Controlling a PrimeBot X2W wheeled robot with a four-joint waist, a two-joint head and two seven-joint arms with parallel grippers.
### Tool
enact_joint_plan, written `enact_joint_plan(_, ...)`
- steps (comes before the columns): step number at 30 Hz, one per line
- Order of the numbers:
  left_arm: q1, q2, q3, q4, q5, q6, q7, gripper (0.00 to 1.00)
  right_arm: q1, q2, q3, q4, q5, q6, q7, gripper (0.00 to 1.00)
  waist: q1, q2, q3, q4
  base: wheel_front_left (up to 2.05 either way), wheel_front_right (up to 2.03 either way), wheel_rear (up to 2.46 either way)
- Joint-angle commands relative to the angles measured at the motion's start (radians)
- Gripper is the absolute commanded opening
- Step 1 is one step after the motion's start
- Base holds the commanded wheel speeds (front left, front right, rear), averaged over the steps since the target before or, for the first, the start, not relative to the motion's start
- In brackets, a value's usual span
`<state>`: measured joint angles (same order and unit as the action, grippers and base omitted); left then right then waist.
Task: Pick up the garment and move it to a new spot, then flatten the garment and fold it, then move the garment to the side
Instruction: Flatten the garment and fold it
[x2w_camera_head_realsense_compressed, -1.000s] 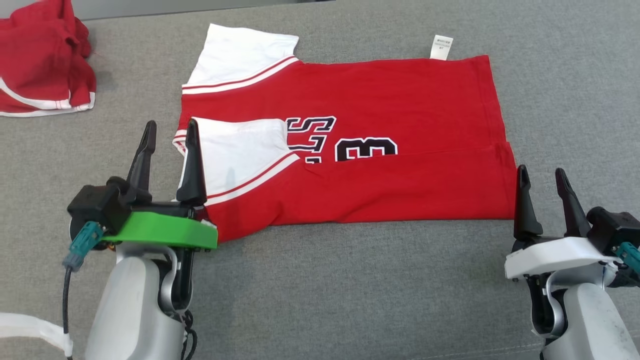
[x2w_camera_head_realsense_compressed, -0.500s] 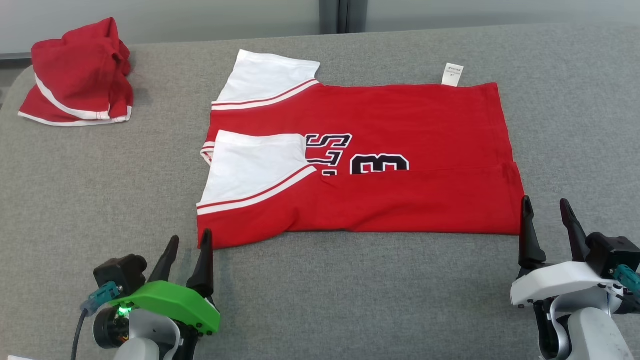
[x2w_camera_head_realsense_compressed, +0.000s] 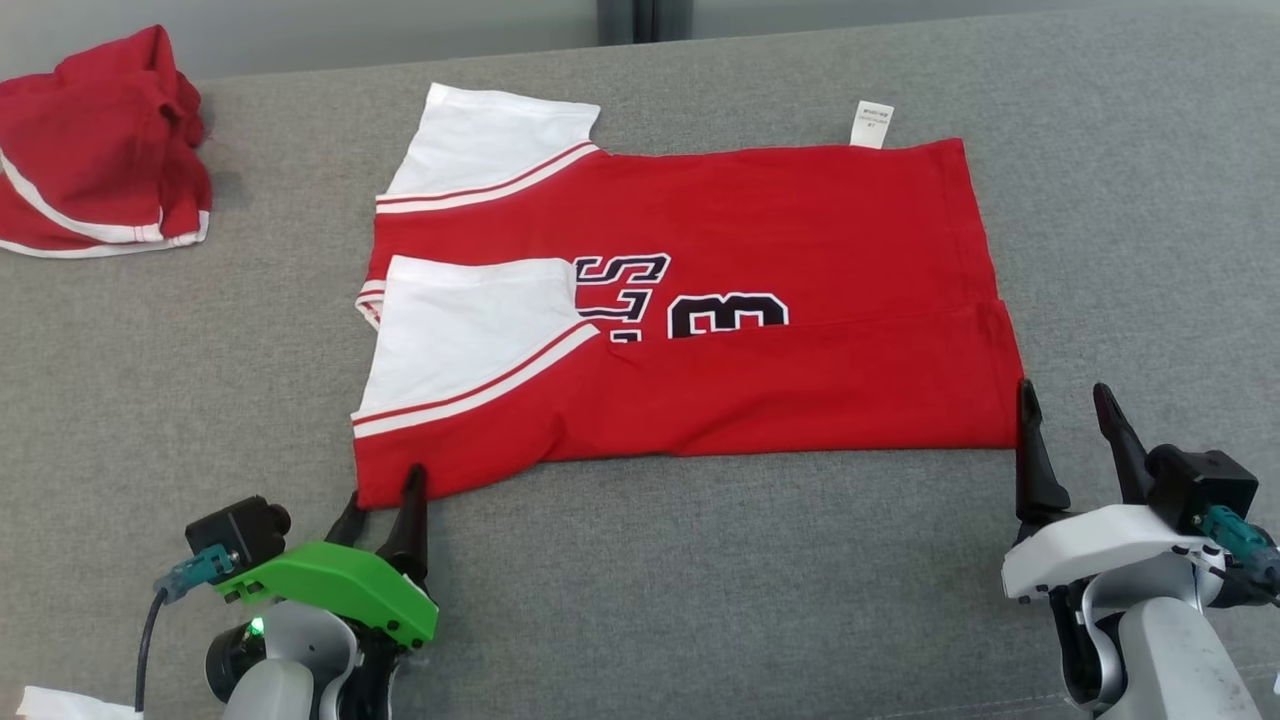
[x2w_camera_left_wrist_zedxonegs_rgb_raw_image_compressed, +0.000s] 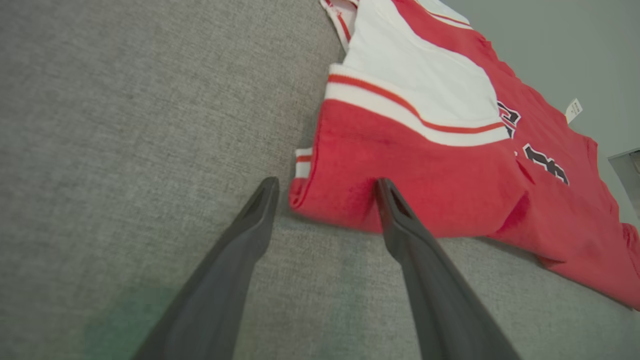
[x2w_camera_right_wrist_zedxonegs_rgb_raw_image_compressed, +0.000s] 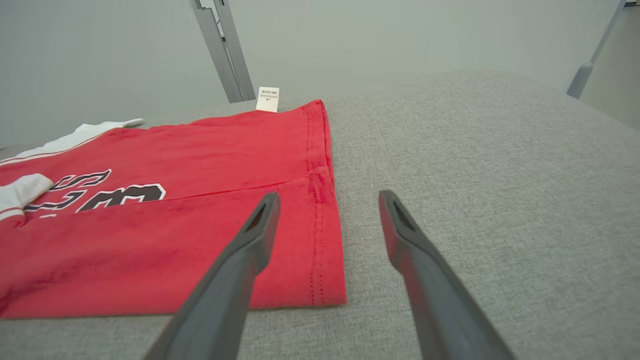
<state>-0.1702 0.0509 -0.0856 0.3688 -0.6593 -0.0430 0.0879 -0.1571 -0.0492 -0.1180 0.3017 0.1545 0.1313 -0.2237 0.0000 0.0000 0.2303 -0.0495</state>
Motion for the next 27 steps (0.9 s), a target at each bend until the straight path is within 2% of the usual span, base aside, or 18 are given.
enact_joint_plan(1,-0.016,0.002,-0.002,0.006,-0.002,0.006,-0.001,0.71,-0.010,-0.002,0.000,0.007,-0.011,-0.001,0.009,1.00,0.0000,0.0000,0.012,-0.012,0.00,0.00,0.00)
enact_joint_plan(3,-0.021,0.002,-0.008,0.008,0.000,0.005,-0.008,0.07,-0.013,-0.003,-0.003,0.020,-0.014,-0.001,0.029,1.00,0.0000,0.0000,0.015,-0.014,0.00,0.00,0.00)
enact_joint_plan(4,-0.023,0.001,-0.010,0.006,0.002,0.003,-0.012,0.00,-0.017,-0.003,-0.005,0.027,-0.019,-0.001,0.036,1.00,0.0000,0.0000,0.016,-0.014,0.00,0.00,0.00)
enact_joint_plan(16,-0.007,0.002,-0.037,-0.083,0.016,0.001,-0.062,0.00,-0.103,-0.003,-0.004,0.227,0.018,-0.001,0.125,1.00,0.0000,0.0000,0.007,0.033,0.00,0.00,0.00)
enact_joint_plan(17,-0.005,0.002,-0.039,-0.090,0.017,0.000,-0.064,0.00,-0.110,-0.003,0.000,0.243,0.027,-0.001,0.130,0.85,0.0000,0.0000,0.006,0.036,0.00,0.00,0.00)
enact_joint_plan(18,-0.003,0.002,-0.043,-0.096,0.017,0.001,-0.066,0.00,-0.116,-0.002,0.005,0.263,0.032,-0.001,0.135,0.41,0.0000,0.0000,0.003,0.039,0.00,0.00,0.00)
enact_joint_plan(19,-0.002,0.002,-0.045,-0.102,0.018,0.001,-0.068,0.00,-0.120,-0.002,0.007,0.275,0.035,-0.001,0.135,0.27,0.0000,0.0000,0.001,0.041,0.00,0.00,0.00)
enact_joint_plan(20,-0.001,0.004,-0.048,-0.110,0.022,0.001,-0.069,0.00,-0.126,-0.002,0.009,0.287,0.041,-0.001,0.128,0.00,0.0000,0.0000,-0.002,0.043,0.00,0.00,0.00)
enact_joint_plan(27,0.031,0.018,-0.059,-0.183,0.024,0.006,-0.061,0.00,-0.136,-0.004,-0.038,0.273,0.046,-0.002,0.092,0.00,0.0000,0.0000,-0.038,0.045,0.00,0.00,0.00)
